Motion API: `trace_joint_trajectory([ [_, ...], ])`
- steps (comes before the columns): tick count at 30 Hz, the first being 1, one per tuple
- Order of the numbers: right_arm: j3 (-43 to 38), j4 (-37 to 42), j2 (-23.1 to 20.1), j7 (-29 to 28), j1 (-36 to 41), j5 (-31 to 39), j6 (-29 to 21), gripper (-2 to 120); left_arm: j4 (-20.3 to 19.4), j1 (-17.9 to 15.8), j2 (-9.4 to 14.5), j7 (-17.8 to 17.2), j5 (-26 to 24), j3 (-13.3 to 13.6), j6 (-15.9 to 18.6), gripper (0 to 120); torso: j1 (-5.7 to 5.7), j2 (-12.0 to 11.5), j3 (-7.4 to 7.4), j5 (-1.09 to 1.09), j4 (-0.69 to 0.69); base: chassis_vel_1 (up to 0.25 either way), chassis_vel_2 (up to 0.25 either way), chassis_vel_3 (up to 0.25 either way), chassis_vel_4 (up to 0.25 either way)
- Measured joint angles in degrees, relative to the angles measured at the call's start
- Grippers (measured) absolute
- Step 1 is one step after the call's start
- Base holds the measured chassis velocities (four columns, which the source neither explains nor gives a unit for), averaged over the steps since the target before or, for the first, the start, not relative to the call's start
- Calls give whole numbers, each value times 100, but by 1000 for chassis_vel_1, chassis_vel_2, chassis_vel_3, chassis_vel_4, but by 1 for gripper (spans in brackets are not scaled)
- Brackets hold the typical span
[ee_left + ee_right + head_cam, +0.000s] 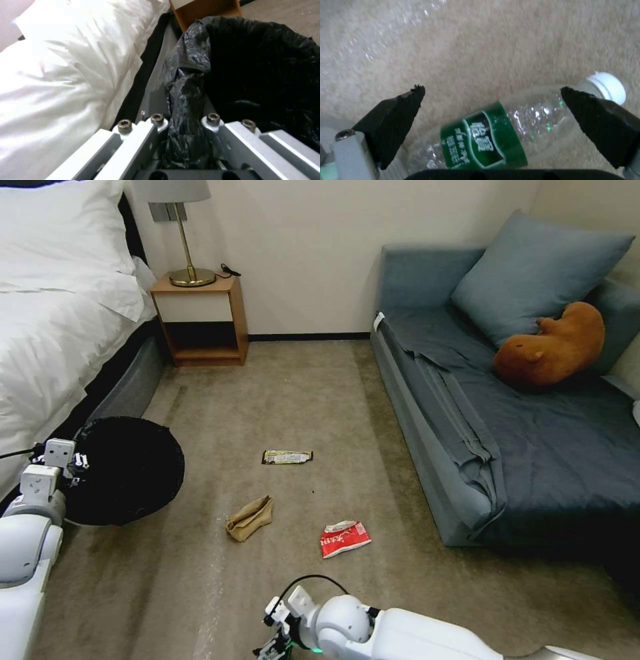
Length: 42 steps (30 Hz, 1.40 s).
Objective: Pick up the trash bin, then pick up the garbage on the floor and place it into the trash bin.
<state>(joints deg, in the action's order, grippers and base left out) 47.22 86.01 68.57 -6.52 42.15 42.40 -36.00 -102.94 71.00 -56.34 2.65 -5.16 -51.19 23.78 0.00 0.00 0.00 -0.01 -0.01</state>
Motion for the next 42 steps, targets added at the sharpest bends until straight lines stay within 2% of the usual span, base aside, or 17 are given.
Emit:
trace_joint_trajectory([
  [14,-163,61,-140,-5,-101,-149,76,100,-52,56,30,-1,-68,-75,-15,6,0,0,0,1,1,0,0,0,0],
  [23,-317,300,-676,-74,-165,-163,68,100,9,-33,78,-7,-98,-45,-18,6,0,0,0,1,0,0,0,0,0],
  [30,-194,638,-1151,225,-425,-297,81,100,75,-115,54,-7,-101,51,-63,6,0,0,0,1,0,0,0,0,0],
  [34,-66,818,-1410,617,-508,-971,187,100,85,-135,60,-11,-101,61,-66,6,0,0,0,1,0,0,0,0,0],
  [37,-59,839,-1453,725,-488,-1186,247,100,84,-132,60,-12,-101,60,-66,6,0,0,0,2,0,0,0,0,0],
  [40,-49,874,-1569,1264,-350,-2298,554,100,56,-131,41,-20,-93,69,-67,6,0,0,0,1,1,0,0,0,0],
  [41,-49,874,-1569,1264,-350,-2298,554,100,56,-131,41,-20,-93,69,-67,6,0,0,0,1,1,0,0,0,0],
  [42,-61,865,-1597,1455,-295,-2710,682,100,37,-137,29,-29,-91,81,-63,6,0,0,0,2,0,0,0,0,0],
])
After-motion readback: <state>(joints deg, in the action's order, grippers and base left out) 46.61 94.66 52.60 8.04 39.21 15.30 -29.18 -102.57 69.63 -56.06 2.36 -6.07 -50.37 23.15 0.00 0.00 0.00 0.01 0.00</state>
